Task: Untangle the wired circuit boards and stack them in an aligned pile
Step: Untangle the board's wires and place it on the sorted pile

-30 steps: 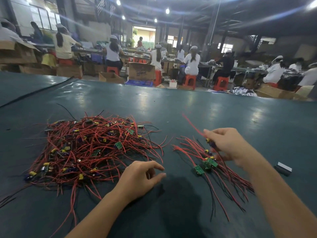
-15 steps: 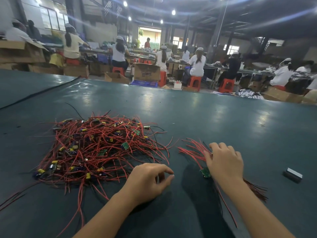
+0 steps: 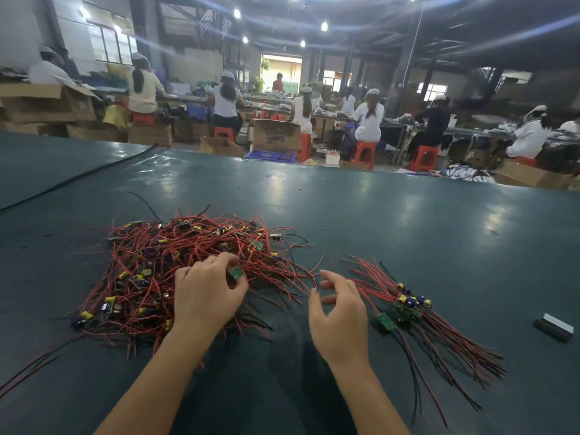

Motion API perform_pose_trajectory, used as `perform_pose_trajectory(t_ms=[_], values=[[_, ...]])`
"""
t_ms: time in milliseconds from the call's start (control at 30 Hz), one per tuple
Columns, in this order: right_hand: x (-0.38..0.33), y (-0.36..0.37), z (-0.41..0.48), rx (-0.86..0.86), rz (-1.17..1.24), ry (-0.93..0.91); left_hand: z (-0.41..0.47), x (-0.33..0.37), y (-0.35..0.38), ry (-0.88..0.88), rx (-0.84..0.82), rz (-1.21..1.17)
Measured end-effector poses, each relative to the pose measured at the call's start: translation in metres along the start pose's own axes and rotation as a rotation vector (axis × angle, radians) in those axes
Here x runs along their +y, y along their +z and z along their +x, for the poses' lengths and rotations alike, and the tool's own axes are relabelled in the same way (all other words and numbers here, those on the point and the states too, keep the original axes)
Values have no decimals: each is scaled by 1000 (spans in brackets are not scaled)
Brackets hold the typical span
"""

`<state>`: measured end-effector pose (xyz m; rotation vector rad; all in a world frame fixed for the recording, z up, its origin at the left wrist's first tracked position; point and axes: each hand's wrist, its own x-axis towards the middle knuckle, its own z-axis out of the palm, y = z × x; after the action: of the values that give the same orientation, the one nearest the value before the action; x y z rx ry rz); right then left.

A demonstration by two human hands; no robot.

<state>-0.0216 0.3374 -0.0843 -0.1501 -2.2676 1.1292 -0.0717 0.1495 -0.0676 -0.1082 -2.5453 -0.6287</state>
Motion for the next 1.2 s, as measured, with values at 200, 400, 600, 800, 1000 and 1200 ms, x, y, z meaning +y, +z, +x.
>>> perform_pose_trajectory(t_ms=[200, 400, 600, 800, 1000, 1200], values=[[3, -3, -8, 24, 81, 35, -2, 4, 5, 206, 191, -132], [-5, -4, -15, -24, 262, -28, -22, 41, 8, 609, 251, -358], [-22, -13, -13, 10, 618, 34, -32, 54, 6, 728, 449, -350], [-31, -17, -11, -172, 929, 275, -32, 56, 6, 739, 371, -497], [-28, -14, -10, -92, 949, 405, -34, 53, 13, 690, 276, -660], [-25, -14, -7, 21, 897, 479, -35, 55, 17, 374, 138, -740]])
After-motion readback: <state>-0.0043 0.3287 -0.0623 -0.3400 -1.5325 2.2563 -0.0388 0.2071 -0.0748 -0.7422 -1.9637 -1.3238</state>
